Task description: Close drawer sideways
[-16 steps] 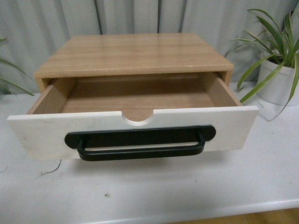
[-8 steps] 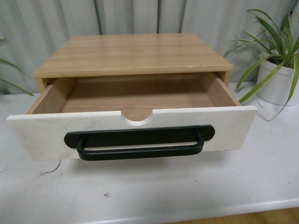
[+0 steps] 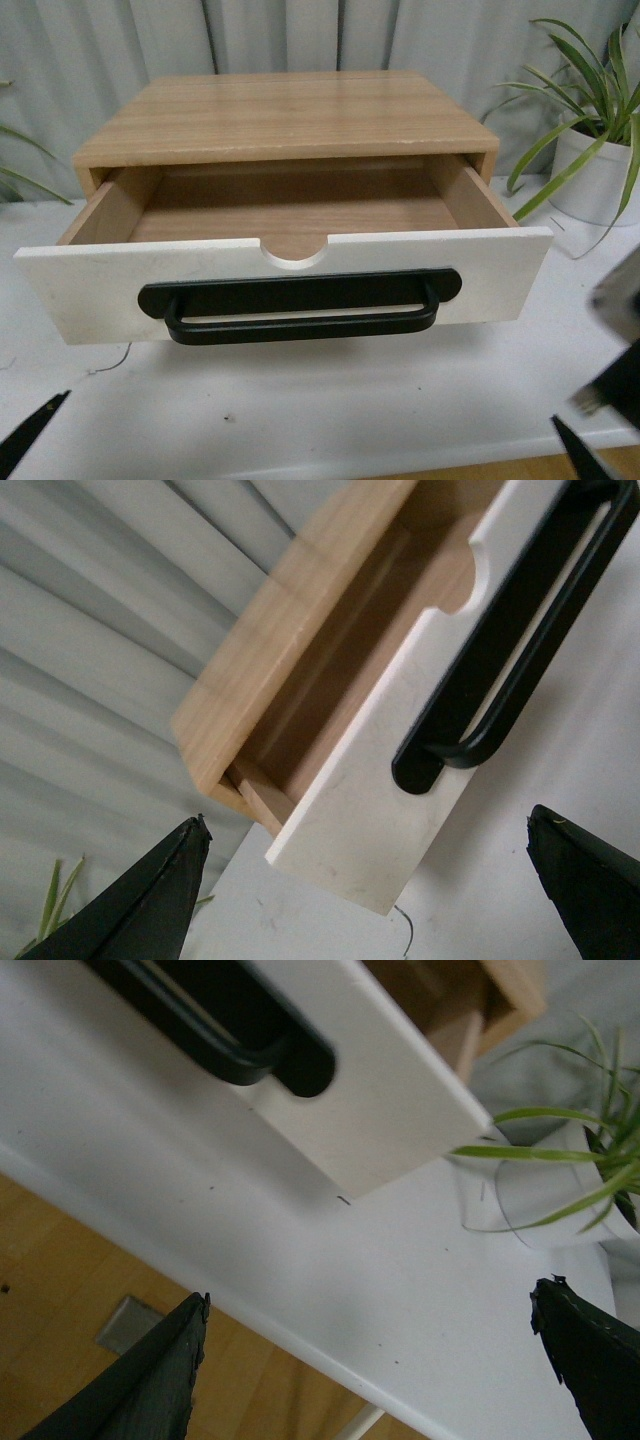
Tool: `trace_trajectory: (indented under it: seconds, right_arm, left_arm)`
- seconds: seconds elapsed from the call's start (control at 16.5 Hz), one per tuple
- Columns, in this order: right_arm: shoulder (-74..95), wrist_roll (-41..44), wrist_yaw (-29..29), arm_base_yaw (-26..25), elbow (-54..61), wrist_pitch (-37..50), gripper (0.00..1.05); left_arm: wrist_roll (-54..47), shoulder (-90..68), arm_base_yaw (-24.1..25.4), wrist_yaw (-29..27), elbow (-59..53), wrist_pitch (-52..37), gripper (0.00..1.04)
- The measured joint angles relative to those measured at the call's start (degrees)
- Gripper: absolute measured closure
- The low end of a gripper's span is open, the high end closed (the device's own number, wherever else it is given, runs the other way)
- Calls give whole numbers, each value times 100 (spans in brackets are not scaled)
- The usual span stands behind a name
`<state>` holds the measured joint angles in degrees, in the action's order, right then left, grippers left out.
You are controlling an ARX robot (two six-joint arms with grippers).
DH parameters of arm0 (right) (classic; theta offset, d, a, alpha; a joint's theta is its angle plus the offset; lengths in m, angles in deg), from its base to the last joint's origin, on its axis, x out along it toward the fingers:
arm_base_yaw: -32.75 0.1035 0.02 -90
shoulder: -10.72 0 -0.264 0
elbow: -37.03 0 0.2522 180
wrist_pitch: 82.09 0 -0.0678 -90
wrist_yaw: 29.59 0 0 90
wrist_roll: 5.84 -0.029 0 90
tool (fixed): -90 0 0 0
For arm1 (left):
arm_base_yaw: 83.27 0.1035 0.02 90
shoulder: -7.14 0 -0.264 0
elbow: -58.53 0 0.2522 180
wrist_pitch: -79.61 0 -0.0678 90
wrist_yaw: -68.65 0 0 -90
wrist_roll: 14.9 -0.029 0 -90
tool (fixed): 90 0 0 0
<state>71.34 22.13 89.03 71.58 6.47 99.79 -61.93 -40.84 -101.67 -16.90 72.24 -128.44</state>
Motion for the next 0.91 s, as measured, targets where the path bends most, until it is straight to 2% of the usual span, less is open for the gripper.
trace_trajectory:
  seconds: [0.06, 0.18, 0.3, 0.61, 0.91]
  right_arm:
    - [507, 188, -109, 72, -46, 326, 6]
    - [1290, 369, -354, 83, -236, 763, 6]
    - [1932, 476, -649, -48, -564, 1106, 6]
    - [2970, 485, -1373, -293, -1329, 1185, 6]
    - [3652, 671, -1679, -719, -2177, 1132, 6]
  left_arm:
    - [-306, -1104, 11, 2, 0, -914, 7]
    - [-675, -2667, 57, 44, 11, -2135, 7]
    - [-944, -3860, 210, 131, 48, -2839, 7]
    - [-1178, -4846, 625, 308, 761, -2813, 7]
    - [-1193, -5281, 776, 299, 1698, -2378, 7]
